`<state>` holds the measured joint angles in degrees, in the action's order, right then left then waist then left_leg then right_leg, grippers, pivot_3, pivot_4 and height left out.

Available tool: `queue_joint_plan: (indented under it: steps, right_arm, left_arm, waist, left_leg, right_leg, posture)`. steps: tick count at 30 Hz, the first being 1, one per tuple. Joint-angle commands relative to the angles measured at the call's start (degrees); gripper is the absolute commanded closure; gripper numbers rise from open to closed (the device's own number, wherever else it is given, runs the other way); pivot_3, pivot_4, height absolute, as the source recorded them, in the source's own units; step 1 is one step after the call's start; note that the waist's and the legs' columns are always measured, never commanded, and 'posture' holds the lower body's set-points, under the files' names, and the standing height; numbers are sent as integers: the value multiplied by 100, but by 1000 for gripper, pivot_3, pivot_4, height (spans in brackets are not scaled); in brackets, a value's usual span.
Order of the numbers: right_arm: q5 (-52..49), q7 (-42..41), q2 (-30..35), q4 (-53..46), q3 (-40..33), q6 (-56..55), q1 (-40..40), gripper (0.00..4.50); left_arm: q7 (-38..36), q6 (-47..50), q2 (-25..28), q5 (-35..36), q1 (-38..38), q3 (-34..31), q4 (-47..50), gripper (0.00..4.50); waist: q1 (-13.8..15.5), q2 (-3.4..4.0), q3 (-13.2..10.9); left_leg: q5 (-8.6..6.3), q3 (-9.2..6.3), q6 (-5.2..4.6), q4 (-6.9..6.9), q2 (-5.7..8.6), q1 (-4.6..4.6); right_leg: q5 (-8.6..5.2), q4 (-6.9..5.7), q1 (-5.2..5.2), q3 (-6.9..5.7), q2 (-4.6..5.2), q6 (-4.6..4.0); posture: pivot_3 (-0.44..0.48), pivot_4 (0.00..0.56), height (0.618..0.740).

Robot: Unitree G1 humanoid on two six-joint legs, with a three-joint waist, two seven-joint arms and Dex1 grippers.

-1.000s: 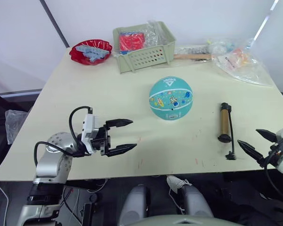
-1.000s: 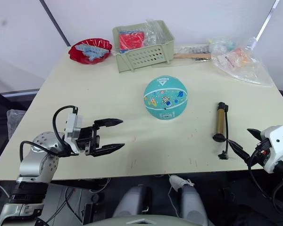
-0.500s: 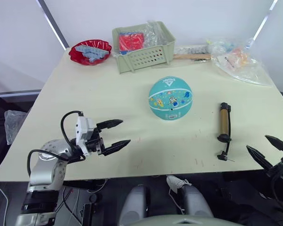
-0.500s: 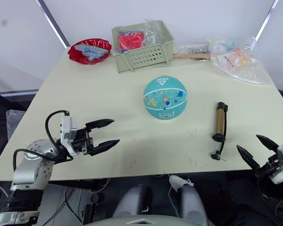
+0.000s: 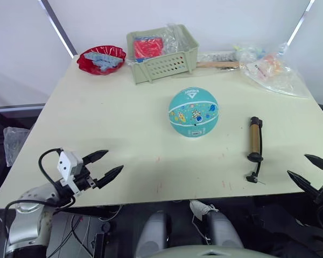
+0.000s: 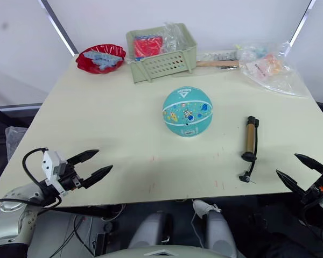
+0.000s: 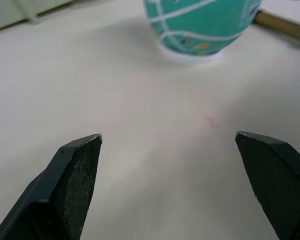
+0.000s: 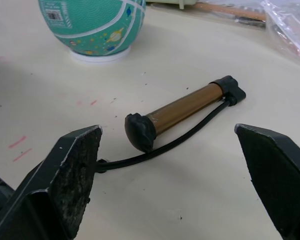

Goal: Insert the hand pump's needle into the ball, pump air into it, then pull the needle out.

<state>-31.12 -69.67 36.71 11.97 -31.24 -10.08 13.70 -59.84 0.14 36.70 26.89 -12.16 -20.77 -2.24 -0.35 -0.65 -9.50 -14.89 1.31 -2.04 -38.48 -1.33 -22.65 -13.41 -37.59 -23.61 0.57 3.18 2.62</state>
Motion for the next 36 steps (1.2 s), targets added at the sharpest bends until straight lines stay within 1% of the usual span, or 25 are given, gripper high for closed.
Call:
queue_joint_plan:
  steps: [1, 6, 10, 14, 17, 23, 36]
  right_arm:
    - [-40, -278, 164, 322, -64, -286, -148, 23]
    - [-3, -465, 259, 740, -16, -380, -455, 23]
    - [71, -515, 330, 1012, 59, -419, -666, 23]
    - [129, -492, 326, 1103, 124, -431, -796, 23]
    - [243, -328, 296, 1176, 271, -422, -1051, 23]
    - [339, -156, 298, 1306, 387, -422, -1237, 23]
    - [361, -170, 283, 1433, 652, -317, -1581, 23]
  left_arm:
    - [256, -125, -60, -86, -216, -165, 270, 0]
    - [533, -140, -114, -200, -460, -149, 407, 0]
    - [587, -195, -116, -234, -520, -131, 416, 0]
    - [612, -232, -119, -256, -533, -115, 397, 0]
    - [656, -291, -140, -336, -518, -43, 372, 0]
    - [693, -342, -152, -413, -479, 38, 346, 0]
    - [686, -388, -172, -516, -464, 96, 329, 0]
  waist:
    - [15, -1, 0]
    - [9, -2, 1]
    - [9, -1, 0]
    - [9, -1, 1]
    - [-4, -1, 1]
    - [-5, -1, 1]
    - [-22, -1, 1]
  left_leg:
    - [0, 0, 0, 0, 0, 0]
    - [0, 3, 0, 0, -1, 0]
    - [0, 3, 0, 0, -1, 2]
    - [0, 2, 0, 1, -1, 1]
    - [0, 5, 0, 0, -1, 1]
    - [0, 5, 0, 4, -1, 2]
    - [0, 7, 0, 4, -1, 3]
  right_leg:
    - [0, 0, 0, 0, 0, 0]
    - [1, 1, 0, 2, 2, -2]
    - [3, 0, 0, 1, 1, -4]
    - [3, 1, 0, 1, 1, -5]
    - [3, 1, 0, 3, 1, -5]
    - [4, 2, -1, 3, 0, -7]
    - [4, 2, -1, 5, 0, -7]
  posture:
    - [0, 150, 738]
    - [0, 150, 738]
    - [0, 150, 738]
    - [0, 150, 738]
    - [0, 150, 738]
    - [0, 150, 738]
    - [0, 150, 738]
